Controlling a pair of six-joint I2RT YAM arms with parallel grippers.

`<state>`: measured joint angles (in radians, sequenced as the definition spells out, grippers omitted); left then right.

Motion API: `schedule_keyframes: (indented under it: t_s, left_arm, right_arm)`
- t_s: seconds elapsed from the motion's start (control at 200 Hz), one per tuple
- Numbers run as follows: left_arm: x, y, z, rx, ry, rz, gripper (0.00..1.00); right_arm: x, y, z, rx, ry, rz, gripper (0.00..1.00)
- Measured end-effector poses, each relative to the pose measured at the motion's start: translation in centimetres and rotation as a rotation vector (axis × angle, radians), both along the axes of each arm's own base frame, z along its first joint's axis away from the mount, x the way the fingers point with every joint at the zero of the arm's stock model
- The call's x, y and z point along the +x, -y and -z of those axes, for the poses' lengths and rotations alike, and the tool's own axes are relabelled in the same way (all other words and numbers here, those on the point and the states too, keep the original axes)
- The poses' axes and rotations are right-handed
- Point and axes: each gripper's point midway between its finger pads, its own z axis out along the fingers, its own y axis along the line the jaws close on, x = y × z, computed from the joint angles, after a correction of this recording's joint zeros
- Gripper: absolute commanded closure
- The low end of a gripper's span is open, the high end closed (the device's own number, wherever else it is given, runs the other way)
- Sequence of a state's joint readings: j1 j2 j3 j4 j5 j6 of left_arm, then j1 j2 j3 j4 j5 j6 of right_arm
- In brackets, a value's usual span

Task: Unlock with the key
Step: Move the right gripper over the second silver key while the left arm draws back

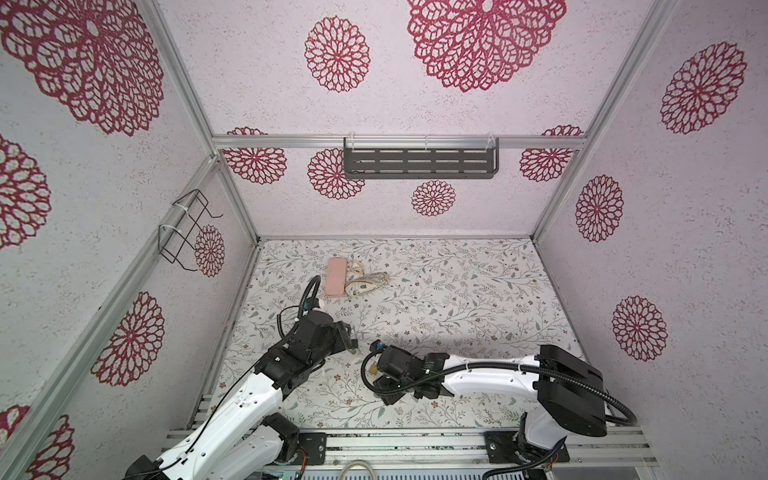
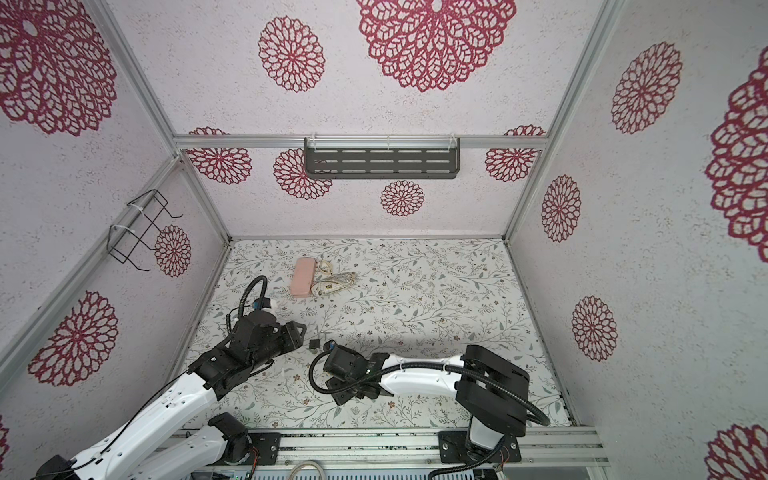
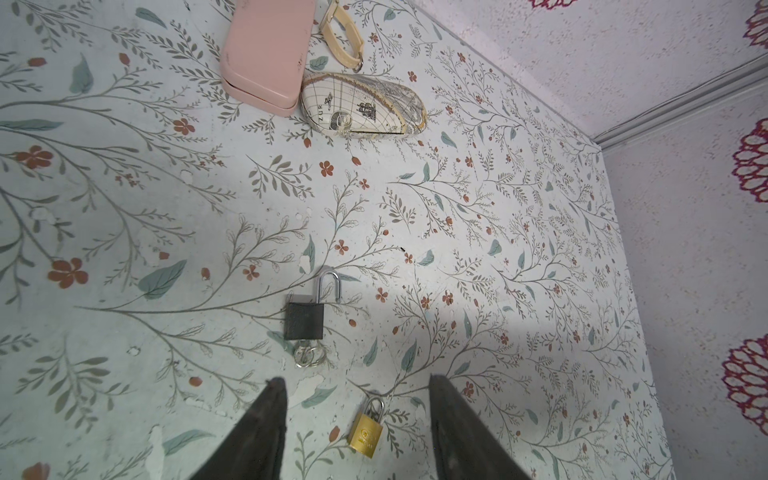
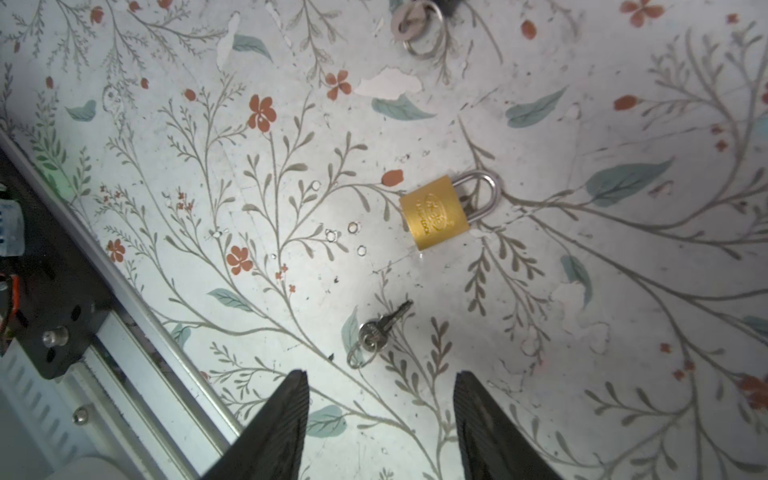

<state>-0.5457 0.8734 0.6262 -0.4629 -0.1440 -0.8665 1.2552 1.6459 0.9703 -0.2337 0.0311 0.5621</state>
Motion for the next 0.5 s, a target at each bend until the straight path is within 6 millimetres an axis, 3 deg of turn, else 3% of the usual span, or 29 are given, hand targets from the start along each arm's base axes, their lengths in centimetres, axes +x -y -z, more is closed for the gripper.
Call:
schedule_keyframes:
  t_s: [0.125, 0.5]
  left_arm:
    - [-0.2, -0.6, 0.0, 0.004, 0.008, -0.017, 0.43]
    - [-0.7, -1.5, 0.5, 0.012, 0.004, -0.048, 0.42]
  right_arm:
    - [-0.2, -0.3, 0.4, -0.010, -0.011, 0.004, 0.47]
    - [0.2, -1.3, 1.9, -0.104, -0.008, 0.002, 0.46]
